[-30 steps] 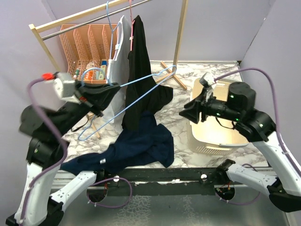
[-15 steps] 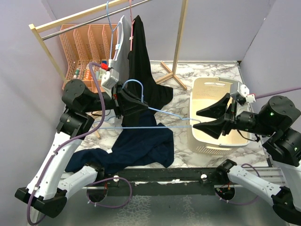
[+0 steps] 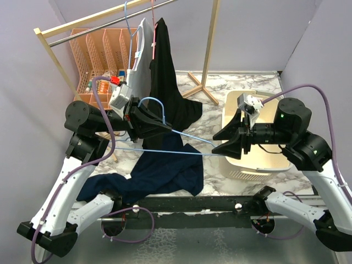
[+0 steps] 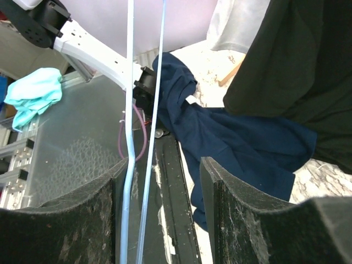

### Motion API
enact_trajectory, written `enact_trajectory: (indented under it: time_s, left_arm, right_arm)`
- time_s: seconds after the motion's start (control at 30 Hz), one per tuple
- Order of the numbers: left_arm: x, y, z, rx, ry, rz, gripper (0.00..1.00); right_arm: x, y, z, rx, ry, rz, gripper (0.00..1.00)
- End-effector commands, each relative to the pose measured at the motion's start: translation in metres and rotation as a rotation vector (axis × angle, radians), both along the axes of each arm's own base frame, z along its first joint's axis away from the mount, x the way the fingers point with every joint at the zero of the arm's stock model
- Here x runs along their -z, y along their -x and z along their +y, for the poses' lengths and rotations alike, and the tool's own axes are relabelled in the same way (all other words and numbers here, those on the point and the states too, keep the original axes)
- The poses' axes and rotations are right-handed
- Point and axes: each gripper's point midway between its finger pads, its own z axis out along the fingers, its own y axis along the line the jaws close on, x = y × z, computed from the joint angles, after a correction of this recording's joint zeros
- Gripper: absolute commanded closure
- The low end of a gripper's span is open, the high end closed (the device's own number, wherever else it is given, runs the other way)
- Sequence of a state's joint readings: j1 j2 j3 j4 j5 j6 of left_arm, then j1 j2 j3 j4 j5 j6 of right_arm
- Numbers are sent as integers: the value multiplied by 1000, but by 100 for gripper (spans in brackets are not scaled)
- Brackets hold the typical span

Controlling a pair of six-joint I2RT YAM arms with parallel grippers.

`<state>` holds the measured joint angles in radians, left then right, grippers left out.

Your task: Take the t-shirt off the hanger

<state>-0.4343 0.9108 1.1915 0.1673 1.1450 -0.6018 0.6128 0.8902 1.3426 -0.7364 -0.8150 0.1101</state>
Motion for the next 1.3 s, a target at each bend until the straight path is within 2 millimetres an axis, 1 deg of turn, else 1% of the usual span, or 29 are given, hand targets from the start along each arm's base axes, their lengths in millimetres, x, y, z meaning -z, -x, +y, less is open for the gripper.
enact_trajectory:
  time_s: [0.0,0.03,0.07,0.13,0.17,0.2,0.23,0.3,0.33,0.43,0.5,0.53,0.57,0.73,0.83,0.9,1.03,1.1,1.17,1.27]
  left_arm:
    - [-9,9,2,19,21,-39,100]
    - [-9,8,2,16,22,-39,100]
    - [-10,8,2,14,24,-41,100]
    - [-10,7,2,11,24,-38,100]
    - [-10,6,2,8,25,-37,100]
    - [-9,6,2,6,25,-34,100]
    - [-9,4,1,-1,24,-31,100]
    - [-7,0,1,-25,15,-24,100]
    - [-5,-2,1,-39,5,-10,98]
    - [-2,-5,3,-79,-7,-11,66]
    - [-1,-5,5,-102,-12,-24,43]
    - [-1,-5,7,-117,-16,-27,35]
    - [0,-4,8,-130,-20,-33,31]
    - [2,-1,18,-211,-34,-53,21]
    - [3,-2,28,-296,-48,-74,20]
    - [-1,-2,37,-369,-41,-102,20]
    - [-19,-6,68,-596,58,-167,20]
    - [-23,-6,84,-693,111,-181,20]
    - [-20,-8,97,-773,131,-174,20]
    - [-5,-16,105,-838,94,-142,20]
  right_arm:
    - [-13,9,3,-68,-53,-21,49]
    - [-12,9,4,-73,-51,-14,52]
    - [-10,8,6,-78,-48,-7,58]
    - [-6,7,7,-87,-40,8,80]
    - [-4,6,8,-86,-35,16,89]
    - [-3,4,8,-77,-30,20,96]
    - [-1,2,8,-63,-25,23,99]
    - [0,-1,6,-31,-24,15,99]
    - [-1,-1,5,-23,-26,9,99]
    - [-4,0,0,9,-35,-6,99]
    - [-7,1,-4,34,-42,-16,99]
    - [-8,1,-6,48,-44,-21,99]
    - [-11,2,-9,63,-51,-29,99]
    - [-18,4,-22,142,-65,-46,99]
    - [-24,2,-34,221,-65,-63,99]
    - [-29,0,-43,283,-66,-78,99]
    - [-54,-8,-69,456,-110,-129,99]
    - [-70,-10,-83,536,-156,-163,99]
    - [-87,-13,-98,621,-217,-186,99]
    - [-112,-13,-118,723,-305,-220,99]
